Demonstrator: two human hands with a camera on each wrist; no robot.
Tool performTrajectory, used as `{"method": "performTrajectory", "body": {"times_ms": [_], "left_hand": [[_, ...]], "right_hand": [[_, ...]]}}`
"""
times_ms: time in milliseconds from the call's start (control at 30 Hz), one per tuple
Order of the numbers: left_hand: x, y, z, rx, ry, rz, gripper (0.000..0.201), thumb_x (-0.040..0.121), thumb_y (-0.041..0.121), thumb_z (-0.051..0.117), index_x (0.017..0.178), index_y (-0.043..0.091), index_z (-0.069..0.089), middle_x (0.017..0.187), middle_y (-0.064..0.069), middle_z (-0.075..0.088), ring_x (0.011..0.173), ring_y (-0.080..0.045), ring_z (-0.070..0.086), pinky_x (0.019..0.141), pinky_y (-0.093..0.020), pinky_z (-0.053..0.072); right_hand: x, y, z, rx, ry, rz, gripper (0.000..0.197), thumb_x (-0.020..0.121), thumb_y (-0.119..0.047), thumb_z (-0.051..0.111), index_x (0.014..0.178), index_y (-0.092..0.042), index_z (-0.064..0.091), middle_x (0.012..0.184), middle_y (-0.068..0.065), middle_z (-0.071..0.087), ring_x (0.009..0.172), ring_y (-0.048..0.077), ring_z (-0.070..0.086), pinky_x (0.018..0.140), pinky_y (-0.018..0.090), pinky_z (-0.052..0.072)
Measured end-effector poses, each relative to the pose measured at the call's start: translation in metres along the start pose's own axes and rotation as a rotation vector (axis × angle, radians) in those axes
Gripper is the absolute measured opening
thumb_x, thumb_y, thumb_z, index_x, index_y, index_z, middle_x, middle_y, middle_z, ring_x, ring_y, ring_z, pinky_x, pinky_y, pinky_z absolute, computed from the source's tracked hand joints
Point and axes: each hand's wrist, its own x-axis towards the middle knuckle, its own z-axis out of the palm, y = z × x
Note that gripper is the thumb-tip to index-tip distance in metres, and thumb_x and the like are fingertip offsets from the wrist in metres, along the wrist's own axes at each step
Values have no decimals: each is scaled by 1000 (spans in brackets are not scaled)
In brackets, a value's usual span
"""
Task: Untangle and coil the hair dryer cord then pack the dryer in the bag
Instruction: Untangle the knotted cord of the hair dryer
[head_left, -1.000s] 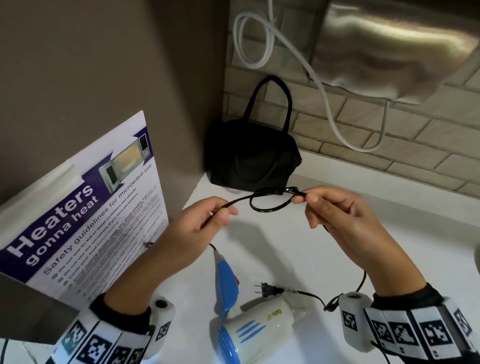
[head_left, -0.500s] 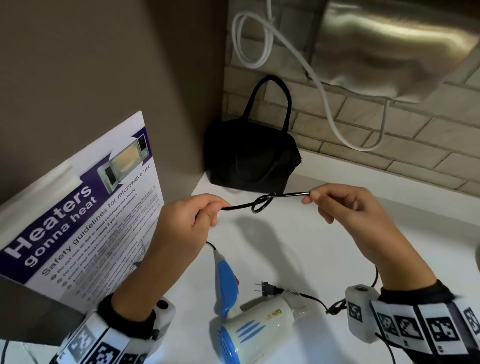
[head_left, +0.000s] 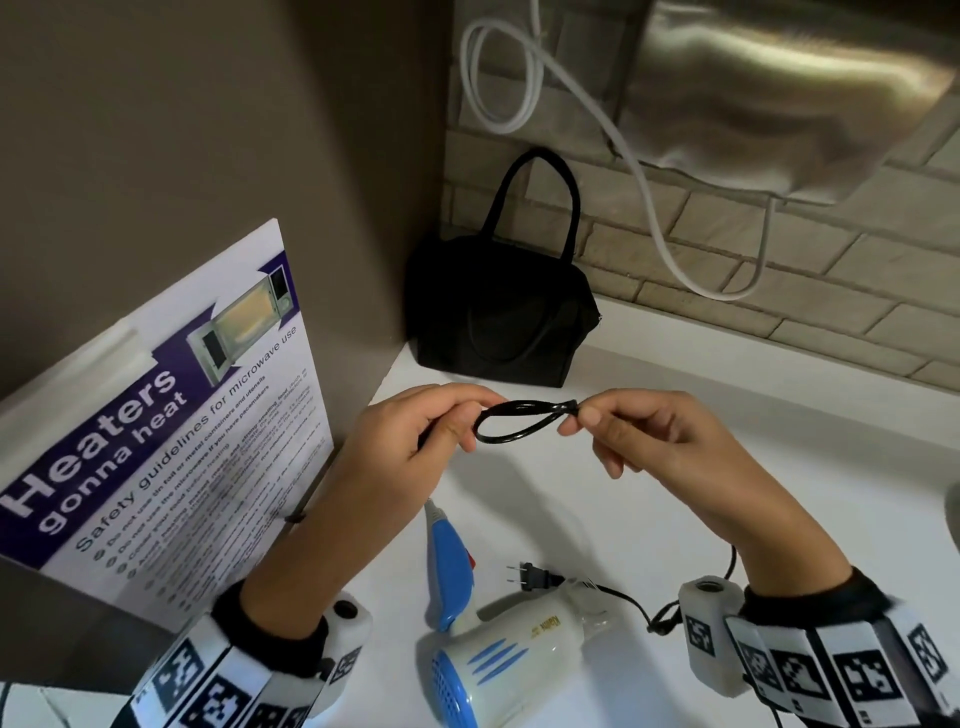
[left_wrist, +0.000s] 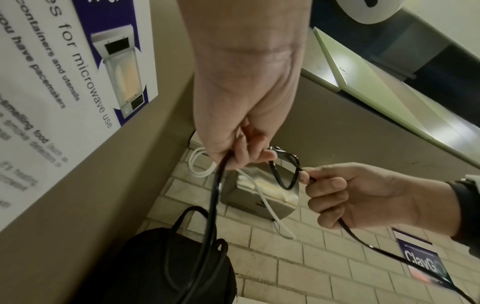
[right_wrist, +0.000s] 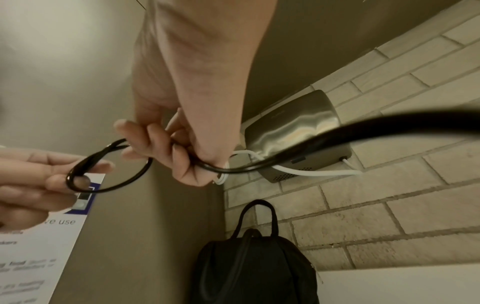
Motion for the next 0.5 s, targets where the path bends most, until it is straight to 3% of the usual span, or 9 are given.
{"method": "performTrajectory", "body": {"times_ms": [133,267,400,500], "left_hand": [[-1,0,-3,70,-35,61,32,94,6,51,94,30,72,71,0,57,46,-4,41,45,-7,28],[-3,-10,-7,210,-53,54,35,87,-1,46,92,21,73,65,3,51,53,-3,45,49,-6,30],[-7,-14,-8,199,-9,-2,32,87,10,44,93,22,73,63,0,52,53,-1,47,49,-5,31],[-7,-14,-8,184,-2,-65,33,92,3,47,93,23,73,62,-2,52,47,-1,45,45,-6,30]], "right_hand": [[4,5,-2,-211,-68,91,21,90,-37,56,85,-27,75,55,-4,56,56,13,41,54,19,32],[10,11,-11,-276,139,101,15,89,-33,62,80,-28,74,55,-7,59,58,20,43,58,30,33],[9,9,-19,-224,340,53,13,88,-28,65,79,-25,73,53,-8,57,45,6,36,45,15,29],[7,9,-20,-205,384,36,13,89,-27,65,78,-25,72,53,-7,57,45,5,35,42,12,27]]}}
